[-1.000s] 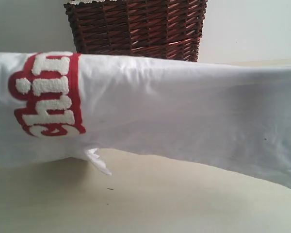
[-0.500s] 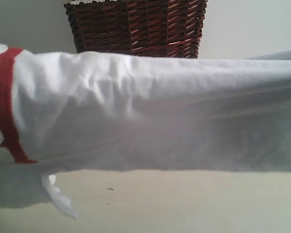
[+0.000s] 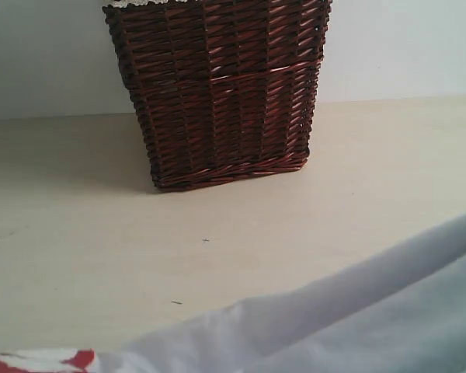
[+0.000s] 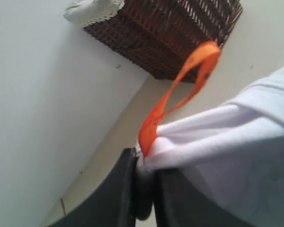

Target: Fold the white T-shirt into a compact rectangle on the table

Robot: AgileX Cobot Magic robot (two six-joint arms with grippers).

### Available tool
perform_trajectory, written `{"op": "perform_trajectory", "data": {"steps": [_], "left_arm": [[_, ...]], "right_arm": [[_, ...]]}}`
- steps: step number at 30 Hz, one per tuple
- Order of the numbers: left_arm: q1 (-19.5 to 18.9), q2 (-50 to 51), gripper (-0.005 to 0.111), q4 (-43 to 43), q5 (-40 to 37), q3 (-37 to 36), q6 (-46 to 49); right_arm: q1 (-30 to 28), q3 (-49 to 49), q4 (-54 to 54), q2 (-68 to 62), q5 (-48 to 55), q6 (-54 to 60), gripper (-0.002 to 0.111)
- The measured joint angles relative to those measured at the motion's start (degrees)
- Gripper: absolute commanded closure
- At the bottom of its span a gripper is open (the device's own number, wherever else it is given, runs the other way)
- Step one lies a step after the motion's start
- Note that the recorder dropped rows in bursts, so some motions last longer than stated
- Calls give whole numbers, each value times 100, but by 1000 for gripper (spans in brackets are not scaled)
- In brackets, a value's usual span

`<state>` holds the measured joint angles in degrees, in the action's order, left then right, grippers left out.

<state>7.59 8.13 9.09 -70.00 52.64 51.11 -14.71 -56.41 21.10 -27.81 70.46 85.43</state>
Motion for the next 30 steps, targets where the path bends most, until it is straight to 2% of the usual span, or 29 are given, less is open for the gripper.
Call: {"op": "perform_trajectory", "data": {"steps": [5, 10, 12, 15, 18, 23, 28, 30], "left_arm": [[0, 14, 107, -2, -4, -751, -142], [0, 296, 107, -245, 655, -1606, -151], [0, 492, 107, -386, 1089, -1944, -151], [0, 1164, 107, -487, 2140, -2447, -151], [0, 1893, 107, -507, 2869, -2556, -151], [0, 3590, 107, -522, 4505, -2594, -151], [0, 4903, 107, -545, 6159, -2594, -151], [0, 5162, 107, -545, 6453, -2594, -79]], "right_arm": [[0, 826, 0, -31, 0, -42, 108], [0, 1782, -22, -308, -152, 365, 108], [0, 2076, -22, -487, -637, 487, 108], [0, 2367, -33, -1125, -1703, 549, 108], [0, 2390, 140, -1864, -2241, 566, 108], [0, 2390, 1217, -3337, -3530, 979, 108], [0, 2390, 1973, -4063, -4061, 1953, 108], [0, 2390, 2226, -4245, -4187, 2303, 108]]}}
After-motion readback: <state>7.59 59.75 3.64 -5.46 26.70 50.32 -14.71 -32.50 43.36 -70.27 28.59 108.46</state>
